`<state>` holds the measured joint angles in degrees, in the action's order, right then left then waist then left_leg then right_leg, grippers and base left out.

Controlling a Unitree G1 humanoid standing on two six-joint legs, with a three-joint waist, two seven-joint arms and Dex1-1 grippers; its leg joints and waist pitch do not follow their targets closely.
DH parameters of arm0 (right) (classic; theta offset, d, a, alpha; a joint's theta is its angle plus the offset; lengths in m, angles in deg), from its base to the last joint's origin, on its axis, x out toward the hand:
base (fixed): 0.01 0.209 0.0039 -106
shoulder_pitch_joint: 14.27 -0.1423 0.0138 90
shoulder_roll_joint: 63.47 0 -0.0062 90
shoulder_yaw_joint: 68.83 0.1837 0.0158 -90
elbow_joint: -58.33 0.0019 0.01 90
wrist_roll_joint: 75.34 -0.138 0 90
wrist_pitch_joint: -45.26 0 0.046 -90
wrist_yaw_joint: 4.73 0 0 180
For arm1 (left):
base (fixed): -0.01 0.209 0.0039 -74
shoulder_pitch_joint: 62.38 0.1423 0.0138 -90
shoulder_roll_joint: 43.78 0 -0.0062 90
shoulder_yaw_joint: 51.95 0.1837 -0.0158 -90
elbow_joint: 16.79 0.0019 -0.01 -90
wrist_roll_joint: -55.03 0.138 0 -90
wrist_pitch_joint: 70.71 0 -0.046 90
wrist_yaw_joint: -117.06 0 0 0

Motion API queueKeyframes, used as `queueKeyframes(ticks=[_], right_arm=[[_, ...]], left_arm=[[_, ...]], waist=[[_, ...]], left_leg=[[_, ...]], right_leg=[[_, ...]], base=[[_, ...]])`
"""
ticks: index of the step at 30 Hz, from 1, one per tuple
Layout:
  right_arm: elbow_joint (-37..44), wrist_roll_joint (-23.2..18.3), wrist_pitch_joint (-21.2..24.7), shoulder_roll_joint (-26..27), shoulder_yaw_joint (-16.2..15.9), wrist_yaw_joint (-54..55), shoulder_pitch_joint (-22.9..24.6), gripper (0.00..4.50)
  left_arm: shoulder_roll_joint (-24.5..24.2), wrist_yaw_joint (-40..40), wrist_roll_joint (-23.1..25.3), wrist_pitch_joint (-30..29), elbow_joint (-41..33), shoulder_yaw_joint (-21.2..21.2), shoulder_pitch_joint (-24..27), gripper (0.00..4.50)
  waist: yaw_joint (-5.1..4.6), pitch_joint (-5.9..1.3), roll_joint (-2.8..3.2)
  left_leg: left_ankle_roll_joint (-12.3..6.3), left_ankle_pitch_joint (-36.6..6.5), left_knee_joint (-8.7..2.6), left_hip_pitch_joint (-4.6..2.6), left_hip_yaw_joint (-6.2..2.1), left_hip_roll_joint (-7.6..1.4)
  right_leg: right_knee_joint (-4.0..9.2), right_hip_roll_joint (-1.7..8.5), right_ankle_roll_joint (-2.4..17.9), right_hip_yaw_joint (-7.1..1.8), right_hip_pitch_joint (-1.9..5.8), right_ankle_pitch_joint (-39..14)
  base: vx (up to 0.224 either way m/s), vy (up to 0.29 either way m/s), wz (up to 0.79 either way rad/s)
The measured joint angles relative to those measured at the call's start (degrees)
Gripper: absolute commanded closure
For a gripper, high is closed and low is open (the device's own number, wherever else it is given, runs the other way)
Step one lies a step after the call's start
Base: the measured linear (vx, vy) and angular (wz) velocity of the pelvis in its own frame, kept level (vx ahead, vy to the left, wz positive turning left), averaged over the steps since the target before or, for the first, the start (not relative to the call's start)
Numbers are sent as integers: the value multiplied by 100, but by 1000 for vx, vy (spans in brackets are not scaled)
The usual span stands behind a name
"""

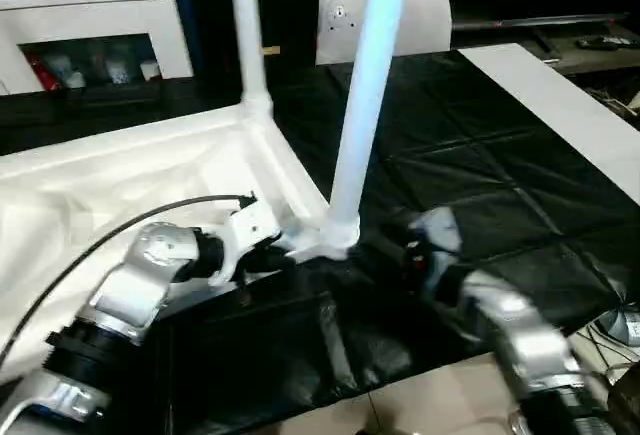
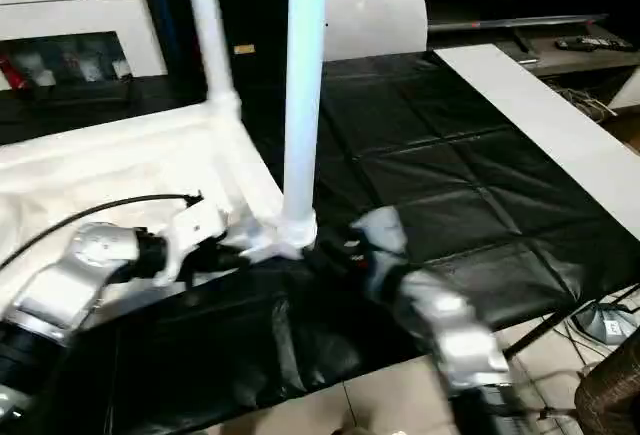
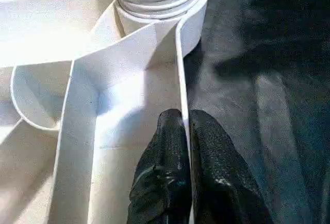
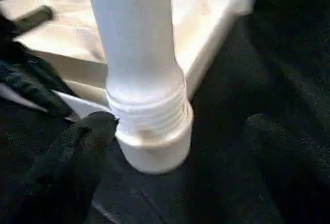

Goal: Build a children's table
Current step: Insert table leg to table base, then rotate leg to tighten

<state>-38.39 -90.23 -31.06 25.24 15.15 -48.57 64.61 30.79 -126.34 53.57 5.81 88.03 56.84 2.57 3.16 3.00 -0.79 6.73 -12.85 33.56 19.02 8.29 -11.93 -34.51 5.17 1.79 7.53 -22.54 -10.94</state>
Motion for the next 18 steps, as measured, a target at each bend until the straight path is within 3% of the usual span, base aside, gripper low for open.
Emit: queueKeyframes(ticks=[3, 10, 11, 14, 15, 18], right_arm=[[162, -66, 47, -215, -16, -333, -7, 6], [144, -47, 51, -818, -584, -1590, -317, 6], [117, -38, 46, -821, -600, -1696, -355, 33], [-156, 40, -42, -838, -730, -1890, -549, 33], [-219, 62, -74, -839, -779, -1958, -601, 58], [-378, 102, -150, -840, -875, -2136, -722, 81]], left_arm=[[-44, -354, -26, 289, 184, 30, -66, 450], [-71, -1250, -93, 929, 779, 335, -472, 450], [-53, -1338, -90, 1028, 834, 380, -509, 450], [11, -1587, -60, 1258, 993, 482, -613, 450], [26, -1632, -50, 1296, 1033, 497, -636, 450], [50, -1700, 6, 1448, 1157, 547, -730, 450]], waist=[[41, 0, -3], [134, 0, -17], [161, 0, -18], [203, 0, -22], [204, 0, -24], [196, -2, -42]], left_leg=[[-9, 2, 1, 3, 16, 7], [-46, 16, 15, 6, 50, 6], [-46, 16, 15, 5, 51, 5], [-41, 18, 21, 5, 52, 5], [-41, 18, 24, 4, 54, 5], [-41, 18, 32, 4, 55, 4]], right_leg=[[-4, -1, -3, -31, -9, 1], [-44, 3, -3, -62, -41, -1], [-48, 3, -3, -63, -43, -1], [-56, 5, -3, -63, -43, -1], [-60, 6, -2, -63, -43, 0], [-67, 6, 0, -66, -43, 1]], base=[[0, 0, 0], [0, 0, 0], [0, 0, 0], [0, 0, 0], [0, 0, 0], [0, 0, 0]])
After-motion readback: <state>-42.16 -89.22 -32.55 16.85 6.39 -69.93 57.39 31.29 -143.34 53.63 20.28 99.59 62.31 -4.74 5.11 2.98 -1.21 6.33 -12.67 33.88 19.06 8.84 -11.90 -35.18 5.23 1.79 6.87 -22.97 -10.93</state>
